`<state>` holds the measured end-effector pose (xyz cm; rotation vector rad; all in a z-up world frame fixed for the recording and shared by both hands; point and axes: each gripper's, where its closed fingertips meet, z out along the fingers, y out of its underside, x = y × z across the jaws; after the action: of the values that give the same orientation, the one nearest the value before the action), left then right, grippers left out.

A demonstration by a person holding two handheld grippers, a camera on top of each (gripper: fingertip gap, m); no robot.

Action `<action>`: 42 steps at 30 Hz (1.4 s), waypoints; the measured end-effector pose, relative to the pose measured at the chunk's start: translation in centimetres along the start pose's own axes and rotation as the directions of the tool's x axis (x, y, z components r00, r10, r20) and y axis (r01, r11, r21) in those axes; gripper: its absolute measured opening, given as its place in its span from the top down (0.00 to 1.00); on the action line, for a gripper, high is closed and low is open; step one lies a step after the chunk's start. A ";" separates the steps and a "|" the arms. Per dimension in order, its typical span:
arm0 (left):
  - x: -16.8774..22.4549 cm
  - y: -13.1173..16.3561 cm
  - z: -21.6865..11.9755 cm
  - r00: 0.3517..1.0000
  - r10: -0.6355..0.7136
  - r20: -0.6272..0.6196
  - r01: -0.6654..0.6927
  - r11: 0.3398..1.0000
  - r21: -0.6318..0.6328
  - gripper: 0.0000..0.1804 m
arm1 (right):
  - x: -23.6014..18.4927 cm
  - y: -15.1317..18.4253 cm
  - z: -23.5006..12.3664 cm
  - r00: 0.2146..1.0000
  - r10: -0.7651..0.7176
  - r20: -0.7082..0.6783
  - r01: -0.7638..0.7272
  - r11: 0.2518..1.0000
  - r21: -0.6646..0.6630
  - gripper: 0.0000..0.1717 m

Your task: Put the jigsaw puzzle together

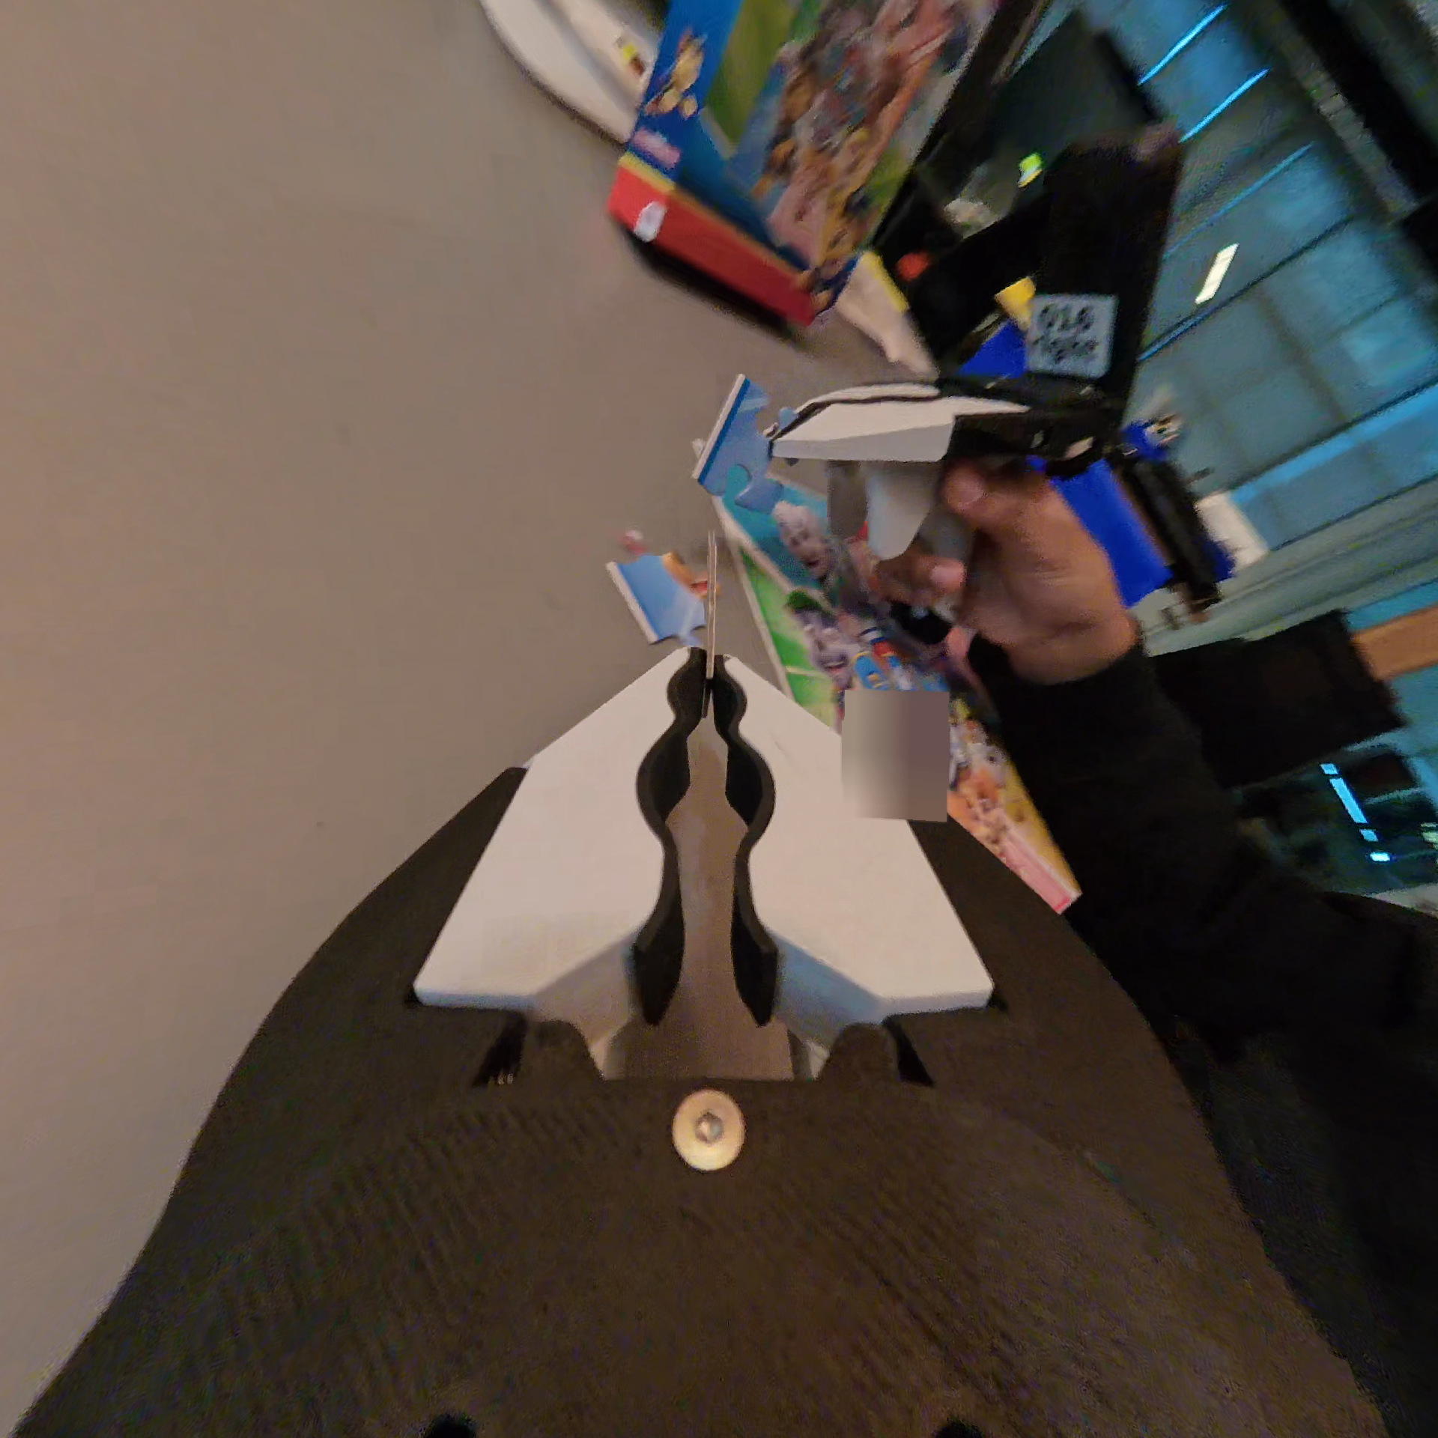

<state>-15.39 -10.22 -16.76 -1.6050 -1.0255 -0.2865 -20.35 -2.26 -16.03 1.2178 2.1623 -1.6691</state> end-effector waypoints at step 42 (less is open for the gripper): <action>12.1 18.4 2.4 0.433 0.792 -0.431 -0.874 0.251 -0.417 0.59 | -10.9 16.2 -12.5 0.756 -0.565 -0.331 0.557 0.821 -0.127 0.68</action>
<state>4.47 -1.91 -21.89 -2.4516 0.2418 0.0653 1.98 3.86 -17.27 0.9715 3.0040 -1.7050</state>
